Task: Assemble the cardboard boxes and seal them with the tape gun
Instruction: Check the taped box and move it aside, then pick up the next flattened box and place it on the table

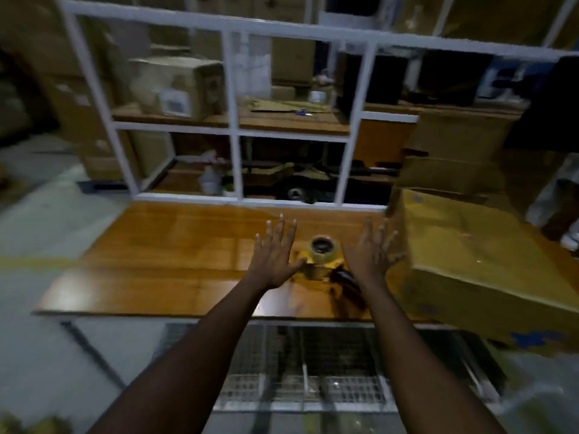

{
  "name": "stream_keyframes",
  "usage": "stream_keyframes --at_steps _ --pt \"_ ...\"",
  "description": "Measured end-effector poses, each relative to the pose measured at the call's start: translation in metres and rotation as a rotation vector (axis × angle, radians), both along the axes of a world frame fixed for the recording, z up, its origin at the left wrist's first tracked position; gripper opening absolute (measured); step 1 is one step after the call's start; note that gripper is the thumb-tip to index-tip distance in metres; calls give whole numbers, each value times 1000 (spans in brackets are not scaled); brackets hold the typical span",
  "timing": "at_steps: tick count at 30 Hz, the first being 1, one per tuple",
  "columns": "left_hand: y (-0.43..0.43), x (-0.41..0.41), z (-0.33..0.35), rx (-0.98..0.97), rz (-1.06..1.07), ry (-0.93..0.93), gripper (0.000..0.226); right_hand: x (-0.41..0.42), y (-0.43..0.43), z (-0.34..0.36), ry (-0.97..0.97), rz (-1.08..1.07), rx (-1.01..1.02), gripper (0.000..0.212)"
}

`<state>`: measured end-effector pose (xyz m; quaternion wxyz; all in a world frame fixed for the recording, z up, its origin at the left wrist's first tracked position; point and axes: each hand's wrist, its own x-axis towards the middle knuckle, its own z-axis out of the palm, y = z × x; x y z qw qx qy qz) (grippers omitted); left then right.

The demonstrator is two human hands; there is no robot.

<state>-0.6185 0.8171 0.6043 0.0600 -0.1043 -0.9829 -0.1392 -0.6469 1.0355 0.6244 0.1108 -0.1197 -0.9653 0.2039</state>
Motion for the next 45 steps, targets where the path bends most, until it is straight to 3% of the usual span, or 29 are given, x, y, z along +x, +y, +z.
stream_keyframes --at_steps 11,20,26,28,30,33,37,41,45 --pt "-364 241 -44 121 657 -60 88 132 -419 -41 -47 670 -8 77" --pt "-499 412 -118 218 1123 -211 81 240 -618 -105 -175 1155 86 70" --pt "-551 487 -182 229 1371 -377 84 277 -707 -197 -376 1430 152 67" --pt "-566 509 -211 221 1421 -432 86 290 -734 -238 -434 1476 273 65" --pt "-578 527 -242 208 1424 -477 99 301 -753 -281 -354 1489 417 59" --pt "-600 547 -303 186 1382 -514 115 311 -767 -375 -461 1530 628 73" --pt "-631 564 -408 277 1381 -614 102 320 -783 -485 -625 1567 688 81" --pt "-674 579 -524 243 1335 -685 105 321 -818 -596 -696 1517 699 83" --pt "-731 592 -622 228 1373 -625 100 331 -863 -661 -600 1423 588 76"
